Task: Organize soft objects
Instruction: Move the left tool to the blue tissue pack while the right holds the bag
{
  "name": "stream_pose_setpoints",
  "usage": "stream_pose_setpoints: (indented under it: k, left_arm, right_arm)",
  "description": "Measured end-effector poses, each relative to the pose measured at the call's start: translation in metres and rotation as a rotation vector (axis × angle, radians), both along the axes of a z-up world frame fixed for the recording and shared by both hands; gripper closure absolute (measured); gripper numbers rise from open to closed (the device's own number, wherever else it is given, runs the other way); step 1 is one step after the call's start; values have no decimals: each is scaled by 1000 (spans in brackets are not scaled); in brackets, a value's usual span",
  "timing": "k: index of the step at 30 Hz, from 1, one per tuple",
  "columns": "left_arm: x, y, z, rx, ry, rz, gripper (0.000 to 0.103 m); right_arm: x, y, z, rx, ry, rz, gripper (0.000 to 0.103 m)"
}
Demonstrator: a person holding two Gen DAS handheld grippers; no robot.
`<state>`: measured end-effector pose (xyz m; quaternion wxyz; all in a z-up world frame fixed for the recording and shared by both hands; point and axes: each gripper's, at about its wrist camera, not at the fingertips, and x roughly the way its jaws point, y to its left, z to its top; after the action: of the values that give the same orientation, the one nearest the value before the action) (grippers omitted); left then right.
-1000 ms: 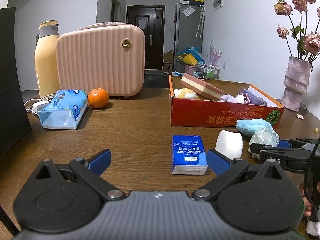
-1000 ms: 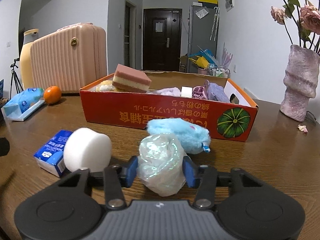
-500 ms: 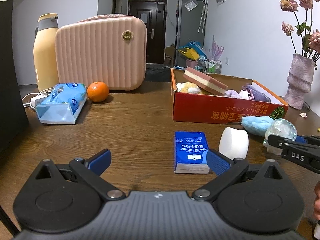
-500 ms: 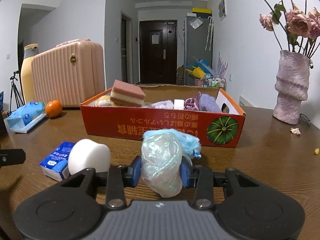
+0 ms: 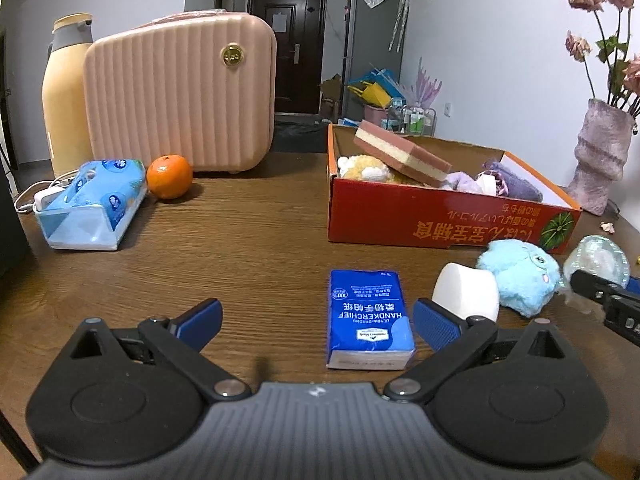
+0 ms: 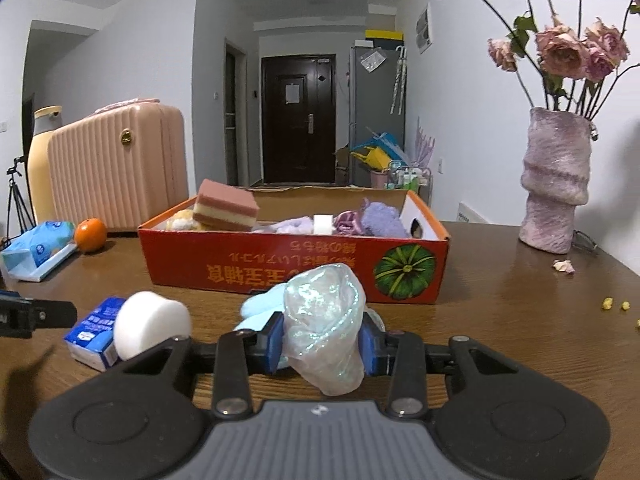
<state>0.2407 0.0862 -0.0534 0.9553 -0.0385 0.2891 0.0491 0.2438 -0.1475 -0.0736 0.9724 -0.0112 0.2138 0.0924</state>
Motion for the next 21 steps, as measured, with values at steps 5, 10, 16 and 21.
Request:
stream_pose_setpoints:
  k: [5,10,16,21]
  left_arm:
    - [8,-6,-3,12,9,-19,0]
    - [18,-14,-7,38,21,-45,0]
    - [32,-20,-15,51,59,-76,0]
    - [38,-20,-20,54,85,-78,0]
  right_arm:
    - [3,-8,-1,5,5,-20,66]
    - [4,-12,-2,3,10,-23,66]
    - [5,-18,-3,-1,13,-30,66]
    - [6,-18,-4,-1,21,-28,66]
